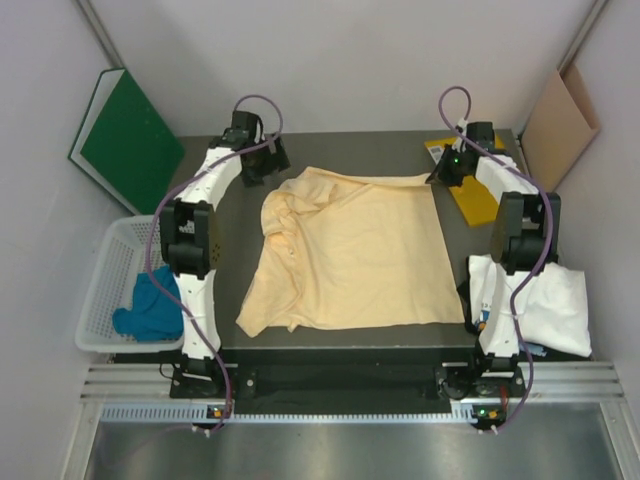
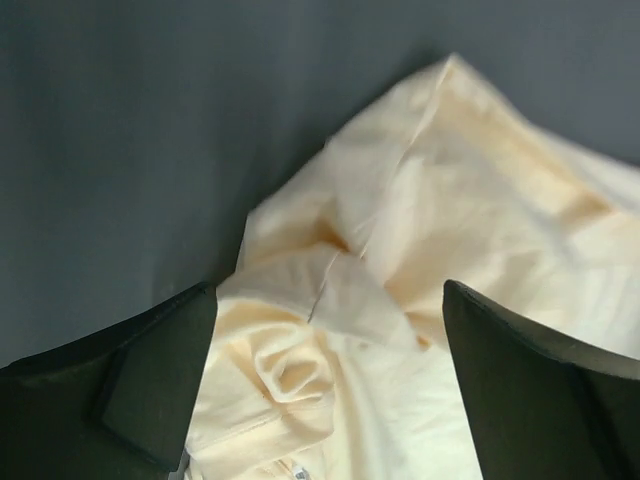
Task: Fold and stack the t-shirts
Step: Flatten the tshirt out
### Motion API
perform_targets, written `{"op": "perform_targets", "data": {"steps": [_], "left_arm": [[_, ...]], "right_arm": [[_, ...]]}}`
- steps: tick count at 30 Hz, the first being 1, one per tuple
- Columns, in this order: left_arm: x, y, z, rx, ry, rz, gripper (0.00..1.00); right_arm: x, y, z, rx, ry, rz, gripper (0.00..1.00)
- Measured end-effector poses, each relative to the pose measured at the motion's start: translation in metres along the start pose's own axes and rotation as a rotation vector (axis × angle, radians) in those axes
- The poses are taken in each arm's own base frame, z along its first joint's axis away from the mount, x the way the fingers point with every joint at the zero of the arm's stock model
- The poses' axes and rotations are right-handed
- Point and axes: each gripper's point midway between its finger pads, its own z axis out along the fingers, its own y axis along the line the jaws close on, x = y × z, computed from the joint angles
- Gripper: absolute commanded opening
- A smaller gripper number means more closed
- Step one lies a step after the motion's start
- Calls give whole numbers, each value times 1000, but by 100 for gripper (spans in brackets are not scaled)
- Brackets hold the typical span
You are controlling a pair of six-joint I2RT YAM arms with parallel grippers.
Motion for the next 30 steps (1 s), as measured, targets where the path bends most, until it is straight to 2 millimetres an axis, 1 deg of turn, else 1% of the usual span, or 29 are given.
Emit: {"op": "perform_targets", "data": {"steps": [2, 3, 5, 6, 8, 12, 13, 14, 17, 19, 20, 21, 22, 24, 26, 29, 30], "left_arm": [[-35, -7, -13, 25, -87, -1, 99], [-46, -12, -18, 38, -116, 3, 99], [-56, -25, -25, 66, -149, 18, 99], [-56, -30, -26, 76, -153, 25, 99], [-50, -42, -26, 94, -141, 47, 99], [-27, -64, -22, 97, -94, 138, 98], [-22, -70, -21, 91, -90, 168, 93], [-16, -77, -20, 82, -85, 207, 91], [10, -98, -17, 45, -72, 333, 83], [27, -109, -16, 20, -59, 409, 78], [34, -112, -15, 4, -57, 443, 74], [41, -112, -15, -17, -56, 474, 74], [46, -109, -14, -47, -55, 505, 74], [52, -92, -15, -131, -52, 570, 78], [52, -69, -19, -243, -59, 637, 82], [51, -40, -26, -394, -62, 747, 85], [51, -33, -28, -429, -63, 773, 86]], "right_arm": [[2, -1, 0, 2, 4, 2, 0], [3, -1, 1, 2, 5, 2, 0], [4, -2, 0, 3, 6, 3, 0], [4, -2, 0, 3, 7, 3, 0], [6, -2, 0, 4, 11, 5, 0], [6, -2, 0, 3, 10, 5, 0], [6, -2, 0, 3, 10, 5, 0], [6, -2, 0, 1, 11, 4, 0], [7, -1, 0, -4, 15, 5, 0], [7, 0, -1, -9, 19, 5, 0], [7, 1, -1, -12, 20, 5, 0], [7, 1, -1, -14, 19, 4, 0], [7, 2, -1, -16, 19, 4, 0], [7, 2, -1, -17, 20, 1, 0], [7, 3, -2, -20, 21, 0, 0], [7, 3, -2, -23, 21, -1, 0], [7, 3, -1, -24, 21, -1, 0]]}}
